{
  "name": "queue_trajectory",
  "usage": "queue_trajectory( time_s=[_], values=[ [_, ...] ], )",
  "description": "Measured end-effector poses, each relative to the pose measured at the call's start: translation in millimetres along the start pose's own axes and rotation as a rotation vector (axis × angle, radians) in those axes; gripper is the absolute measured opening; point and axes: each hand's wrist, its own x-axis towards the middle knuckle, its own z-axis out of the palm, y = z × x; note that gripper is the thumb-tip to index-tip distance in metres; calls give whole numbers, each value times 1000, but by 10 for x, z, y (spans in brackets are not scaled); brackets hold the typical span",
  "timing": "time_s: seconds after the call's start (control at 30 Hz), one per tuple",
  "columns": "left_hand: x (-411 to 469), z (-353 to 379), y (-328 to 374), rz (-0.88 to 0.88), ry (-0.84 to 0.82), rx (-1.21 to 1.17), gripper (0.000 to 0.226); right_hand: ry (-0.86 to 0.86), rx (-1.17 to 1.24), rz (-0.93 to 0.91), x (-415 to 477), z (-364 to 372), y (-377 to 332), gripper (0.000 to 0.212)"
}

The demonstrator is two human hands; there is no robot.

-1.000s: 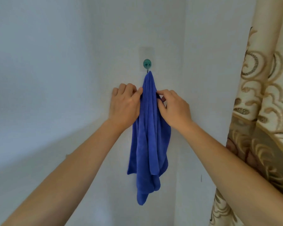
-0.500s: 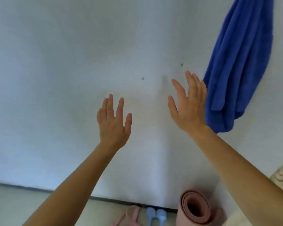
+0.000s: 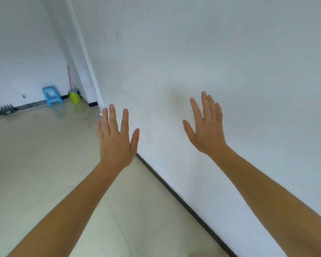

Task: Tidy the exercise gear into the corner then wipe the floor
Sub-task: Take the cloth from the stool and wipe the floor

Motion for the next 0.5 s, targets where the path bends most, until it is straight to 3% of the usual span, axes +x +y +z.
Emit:
queue_trajectory(
  time_s=[0.2, 0.5],
  values=[
    [163, -98, -2125, -262, -13, 171, 66, -61, 176, -188, 892, 1265, -1680, 63],
    [710, 1024, -3915, -380, -83, 284, 66, -169, 355, -334, 1855, 3387, -3009, 62]
  ],
)
